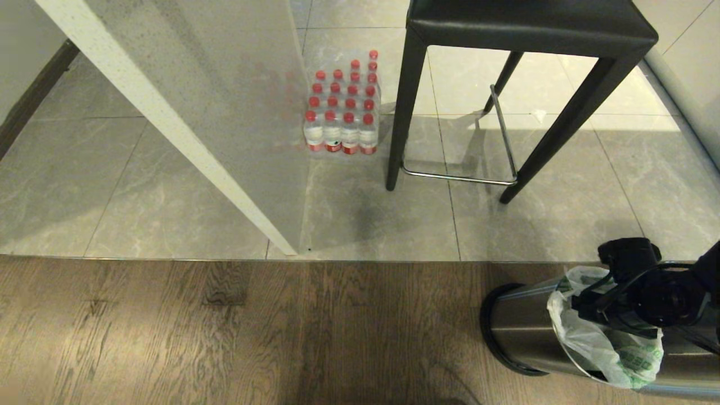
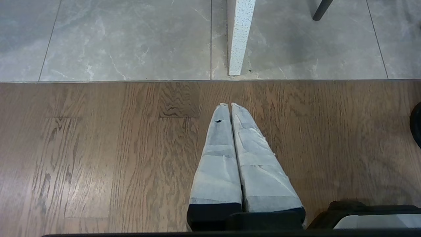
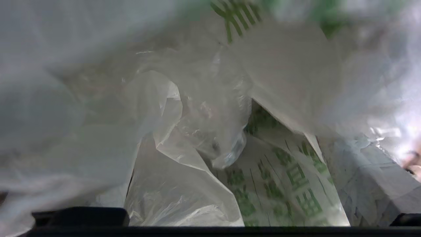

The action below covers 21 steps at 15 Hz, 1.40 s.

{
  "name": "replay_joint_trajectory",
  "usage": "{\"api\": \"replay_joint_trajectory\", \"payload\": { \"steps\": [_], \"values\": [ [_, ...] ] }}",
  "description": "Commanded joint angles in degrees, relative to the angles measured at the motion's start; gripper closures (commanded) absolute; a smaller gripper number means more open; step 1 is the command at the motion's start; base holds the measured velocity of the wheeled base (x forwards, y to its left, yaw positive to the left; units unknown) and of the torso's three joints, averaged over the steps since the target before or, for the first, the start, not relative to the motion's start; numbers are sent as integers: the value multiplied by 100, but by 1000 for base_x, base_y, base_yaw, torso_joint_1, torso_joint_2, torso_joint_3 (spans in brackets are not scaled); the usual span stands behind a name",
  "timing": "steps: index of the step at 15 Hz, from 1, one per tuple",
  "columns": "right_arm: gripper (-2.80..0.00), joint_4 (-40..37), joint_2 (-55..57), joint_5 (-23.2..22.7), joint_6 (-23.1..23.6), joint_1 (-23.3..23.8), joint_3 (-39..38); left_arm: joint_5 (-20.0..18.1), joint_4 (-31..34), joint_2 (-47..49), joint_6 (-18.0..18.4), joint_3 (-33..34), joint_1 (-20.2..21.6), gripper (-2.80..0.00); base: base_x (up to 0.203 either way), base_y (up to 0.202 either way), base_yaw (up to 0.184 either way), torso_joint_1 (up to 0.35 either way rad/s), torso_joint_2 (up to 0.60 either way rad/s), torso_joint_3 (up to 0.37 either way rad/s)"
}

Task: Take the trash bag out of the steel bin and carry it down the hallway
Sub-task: Pick up the trash bag

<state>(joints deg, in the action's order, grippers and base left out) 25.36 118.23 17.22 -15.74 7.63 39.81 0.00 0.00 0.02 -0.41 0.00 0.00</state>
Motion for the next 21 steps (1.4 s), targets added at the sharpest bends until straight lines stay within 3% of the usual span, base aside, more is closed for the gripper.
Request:
{"api": "replay_joint_trajectory", "payload": {
  "steps": [1,3,4,5,14,21],
  "values": [
    [-280,156,187,-95,-25,45,31,0,0,-2,-3,0,0,0,0,0,0,0,0,0],
    [-280,171,166,-281,-17,156,27,0,0,-2,-3,0,0,0,0,0,0,0,0,0],
    [-205,171,174,-333,-8,177,35,0,0,-2,-3,0,0,0,0,0,0,0,0,0],
    [0,202,165,-342,-16,193,27,0,0,-2,-3,0,0,0,0,0,0,0,0,0],
    [0,197,-233,-470,-5,189,-12,0,0,-2,-3,0,0,0,0,0,0,0,0,0],
    [0,-372,-1568,-458,11,-64,-263,0,0,-2,-3,0,0,0,0,0,0,0,0,0]
  ]
}}
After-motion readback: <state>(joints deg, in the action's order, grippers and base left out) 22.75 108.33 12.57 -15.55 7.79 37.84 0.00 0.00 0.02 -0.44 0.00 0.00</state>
